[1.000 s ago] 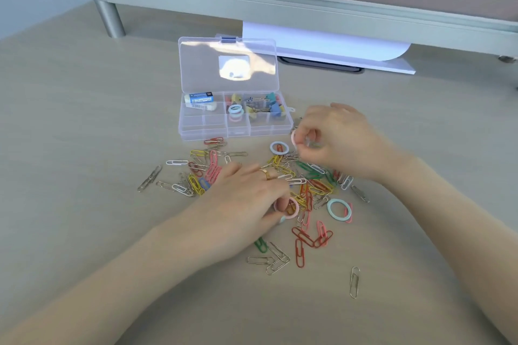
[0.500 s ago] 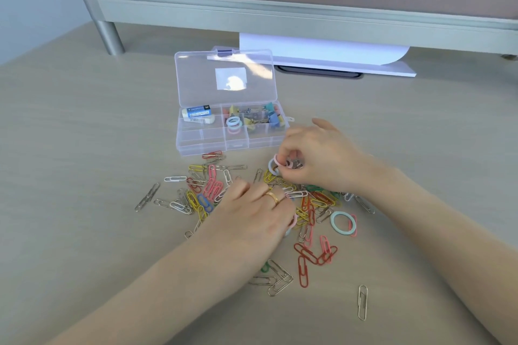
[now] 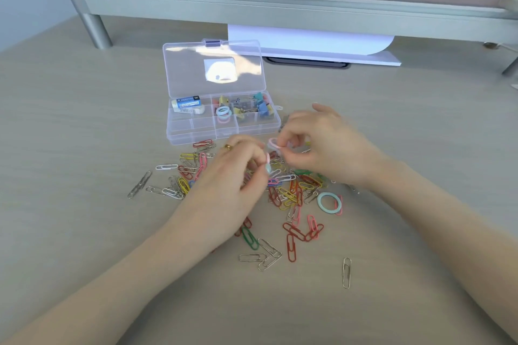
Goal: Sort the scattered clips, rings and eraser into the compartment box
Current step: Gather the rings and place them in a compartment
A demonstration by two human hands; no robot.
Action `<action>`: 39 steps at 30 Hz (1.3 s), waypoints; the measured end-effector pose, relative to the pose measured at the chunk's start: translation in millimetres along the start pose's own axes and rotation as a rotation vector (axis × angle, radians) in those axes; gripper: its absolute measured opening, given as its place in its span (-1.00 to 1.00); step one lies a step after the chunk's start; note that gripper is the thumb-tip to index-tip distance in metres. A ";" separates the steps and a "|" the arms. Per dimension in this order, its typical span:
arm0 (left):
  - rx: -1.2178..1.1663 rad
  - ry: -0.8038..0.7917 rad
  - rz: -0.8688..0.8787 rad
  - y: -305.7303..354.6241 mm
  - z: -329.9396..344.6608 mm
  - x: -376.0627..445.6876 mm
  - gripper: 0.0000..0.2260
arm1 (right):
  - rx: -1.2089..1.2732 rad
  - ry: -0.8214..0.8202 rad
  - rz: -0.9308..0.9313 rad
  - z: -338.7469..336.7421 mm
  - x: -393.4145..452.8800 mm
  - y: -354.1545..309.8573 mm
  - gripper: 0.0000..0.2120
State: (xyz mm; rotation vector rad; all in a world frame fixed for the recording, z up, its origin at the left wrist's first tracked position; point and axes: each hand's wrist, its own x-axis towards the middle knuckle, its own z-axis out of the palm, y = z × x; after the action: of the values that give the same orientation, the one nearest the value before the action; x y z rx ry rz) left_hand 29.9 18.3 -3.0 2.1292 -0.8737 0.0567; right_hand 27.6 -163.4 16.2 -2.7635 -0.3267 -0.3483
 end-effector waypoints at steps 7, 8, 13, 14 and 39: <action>-0.498 -0.024 -0.311 11.1 1.8 1.0 -0.91 | -0.011 -0.143 0.090 -29.7 -64.8 0.1 -0.80; -0.602 -0.034 -0.349 13.4 3.0 0.3 -0.92 | -0.050 -0.155 0.091 -30.2 -68.9 0.1 -0.78; -0.944 -0.014 -0.486 22.9 5.9 -1.2 -0.95 | -0.208 -0.259 0.081 -22.3 -76.0 -1.1 -0.88; -0.969 -0.009 -0.498 23.6 5.4 -0.8 -0.96 | -0.225 -0.241 0.076 -19.6 -76.2 -0.6 -0.89; -1.328 -0.130 -0.627 13.2 -1.5 4.3 -0.70 | 0.464 -0.064 0.139 -25.0 -27.4 -35.6 -0.88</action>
State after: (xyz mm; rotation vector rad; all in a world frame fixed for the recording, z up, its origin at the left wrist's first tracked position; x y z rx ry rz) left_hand 25.6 11.3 8.3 1.0276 -0.1129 -0.7718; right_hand -12.7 -144.6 42.1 -2.3273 -0.1983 -0.1274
